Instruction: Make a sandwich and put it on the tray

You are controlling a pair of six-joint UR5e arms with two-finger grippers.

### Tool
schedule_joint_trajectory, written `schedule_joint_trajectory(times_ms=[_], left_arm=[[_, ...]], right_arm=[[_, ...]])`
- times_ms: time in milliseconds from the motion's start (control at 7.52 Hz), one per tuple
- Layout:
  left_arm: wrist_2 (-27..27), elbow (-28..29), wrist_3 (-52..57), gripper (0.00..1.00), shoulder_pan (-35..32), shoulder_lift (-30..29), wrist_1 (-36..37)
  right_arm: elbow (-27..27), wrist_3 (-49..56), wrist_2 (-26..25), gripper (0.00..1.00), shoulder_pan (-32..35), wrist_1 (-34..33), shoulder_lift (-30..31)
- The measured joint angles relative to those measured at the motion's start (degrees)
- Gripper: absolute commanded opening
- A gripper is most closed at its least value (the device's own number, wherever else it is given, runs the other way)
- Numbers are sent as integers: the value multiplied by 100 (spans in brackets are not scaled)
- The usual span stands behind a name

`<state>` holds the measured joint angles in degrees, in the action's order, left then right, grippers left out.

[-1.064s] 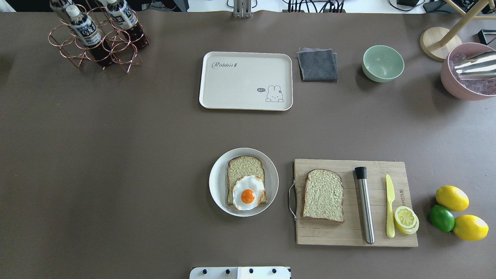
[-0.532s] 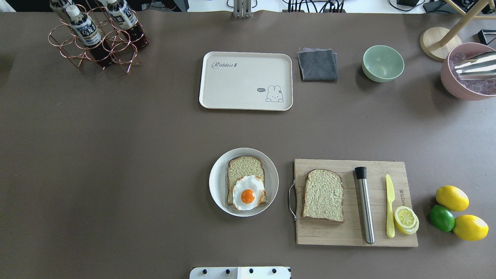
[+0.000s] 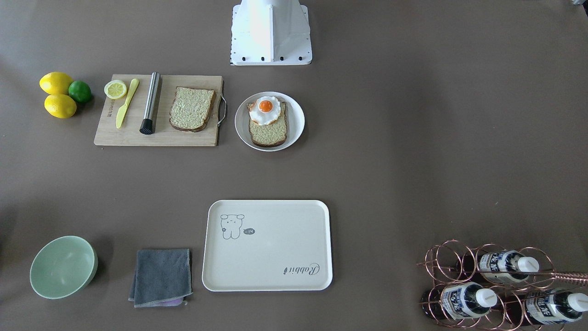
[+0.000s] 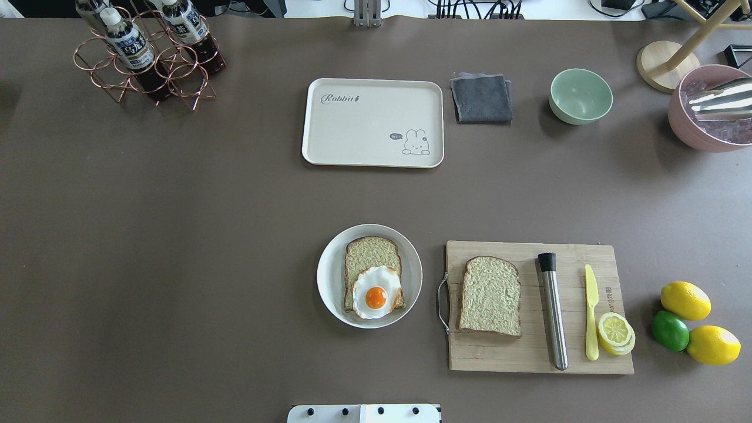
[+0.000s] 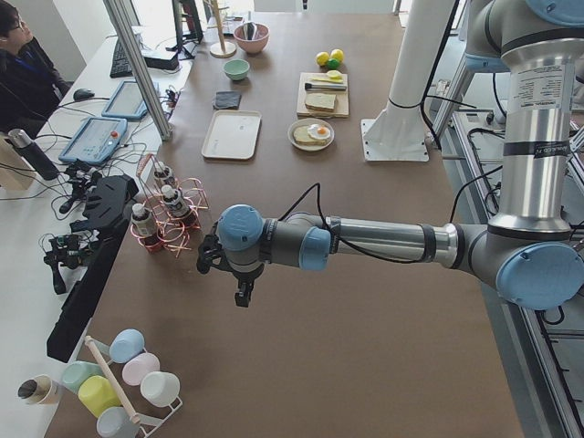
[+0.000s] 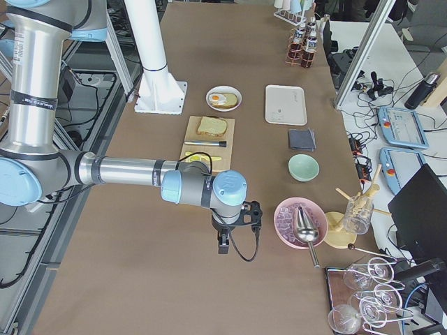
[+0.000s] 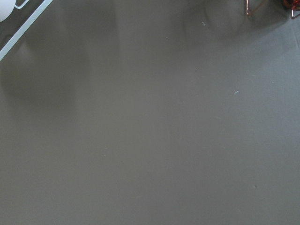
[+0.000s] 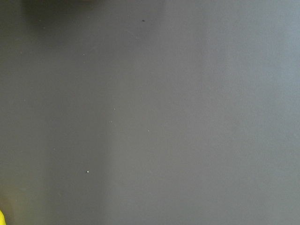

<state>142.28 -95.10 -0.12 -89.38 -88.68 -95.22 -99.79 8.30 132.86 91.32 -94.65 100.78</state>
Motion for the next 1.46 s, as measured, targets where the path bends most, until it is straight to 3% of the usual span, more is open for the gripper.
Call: schedule_joint_trajectory(times_ms=[532, 931, 1197, 1463], left_arm=[[95, -141, -25, 99, 45, -74, -1078], [86, -276, -793, 99, 499, -242, -1690], [-41, -328, -2366, 99, 1260, -303, -2800], [-456, -572, -3526, 99, 2024, -393, -3276]], right_arm=[[-611, -118, 122, 100, 0, 522, -89], [-945, -1512, 639, 100, -218, 1219, -58], [-1038, -2383, 630, 100, -896, 1801, 0], [-1072, -4076, 307, 100, -1866, 2687, -54]])
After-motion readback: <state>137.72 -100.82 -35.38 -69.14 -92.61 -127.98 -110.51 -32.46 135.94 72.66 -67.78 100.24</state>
